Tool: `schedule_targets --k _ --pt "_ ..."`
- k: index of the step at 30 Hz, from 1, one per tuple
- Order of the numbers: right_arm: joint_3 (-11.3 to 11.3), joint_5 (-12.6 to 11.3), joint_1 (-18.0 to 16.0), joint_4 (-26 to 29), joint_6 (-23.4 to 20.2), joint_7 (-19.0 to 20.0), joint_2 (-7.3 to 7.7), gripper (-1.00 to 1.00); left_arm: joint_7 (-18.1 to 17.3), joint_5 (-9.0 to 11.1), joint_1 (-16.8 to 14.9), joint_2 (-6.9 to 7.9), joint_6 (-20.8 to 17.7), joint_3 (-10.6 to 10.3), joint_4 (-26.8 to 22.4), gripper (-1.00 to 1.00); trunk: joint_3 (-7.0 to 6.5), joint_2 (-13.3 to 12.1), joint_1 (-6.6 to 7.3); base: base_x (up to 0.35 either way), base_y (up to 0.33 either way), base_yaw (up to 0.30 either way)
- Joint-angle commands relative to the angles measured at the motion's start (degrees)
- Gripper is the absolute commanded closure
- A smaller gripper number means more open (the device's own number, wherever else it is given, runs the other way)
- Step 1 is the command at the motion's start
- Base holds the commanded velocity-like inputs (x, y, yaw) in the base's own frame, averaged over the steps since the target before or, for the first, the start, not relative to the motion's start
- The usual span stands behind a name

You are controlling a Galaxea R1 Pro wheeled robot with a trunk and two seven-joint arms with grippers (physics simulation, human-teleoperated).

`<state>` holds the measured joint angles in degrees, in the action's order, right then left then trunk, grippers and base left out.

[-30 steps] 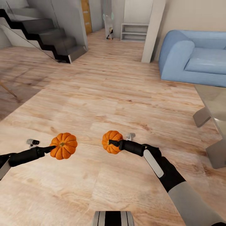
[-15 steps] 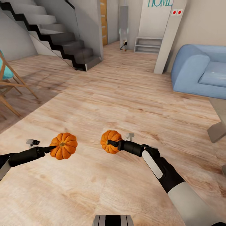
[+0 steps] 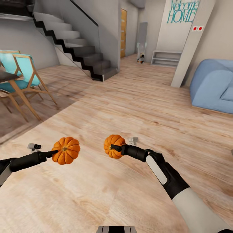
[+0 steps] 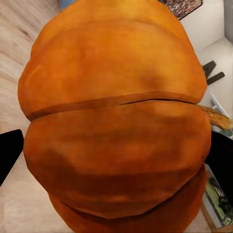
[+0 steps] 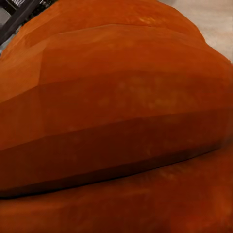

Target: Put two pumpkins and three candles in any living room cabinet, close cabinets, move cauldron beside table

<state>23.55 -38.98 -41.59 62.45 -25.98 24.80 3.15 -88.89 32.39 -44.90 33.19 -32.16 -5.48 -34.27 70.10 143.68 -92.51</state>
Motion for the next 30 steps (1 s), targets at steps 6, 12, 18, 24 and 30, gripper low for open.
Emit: schedule_targets --k 6,12,18,24,30 --pt "0.48 -0.05 0.01 -0.59 0.12 -0.01 -0.47 1.00 -0.05 0.12 -0.01 -0.06 0.08 0.03 -0.01 1.00 -1.67 -0.08 0.15 0.000 0.000 0.250" --pt "0.53 -0.04 0.01 -0.80 0.14 -0.01 -0.51 1.00 -0.06 0.13 -0.01 -0.21 0.08 0.03 -0.01 1.00 -3.34 -0.16 0.31 0.000 0.000 0.250" --pt "0.74 0.59 0.01 -2.10 0.43 -0.08 -1.26 1.00 -0.06 0.20 -0.01 -0.23 0.08 0.03 -0.49 1.00 -5.00 -0.24 0.46 0.000 0.000 0.250" --pt "0.79 2.59 0.01 -2.50 3.28 -0.03 -1.39 1.00 -0.42 0.22 -0.01 -0.17 -0.01 0.03 -1.99 1.00 -6.66 -0.32 0.62 0.000 0.000 0.250" --pt "0.79 2.63 0.01 -2.51 3.39 -0.02 -1.39 1.00 -0.74 0.22 -0.01 -0.30 -0.01 -0.37 -2.05 1.00 -8.32 -0.40 0.77 0.000 0.000 0.250"
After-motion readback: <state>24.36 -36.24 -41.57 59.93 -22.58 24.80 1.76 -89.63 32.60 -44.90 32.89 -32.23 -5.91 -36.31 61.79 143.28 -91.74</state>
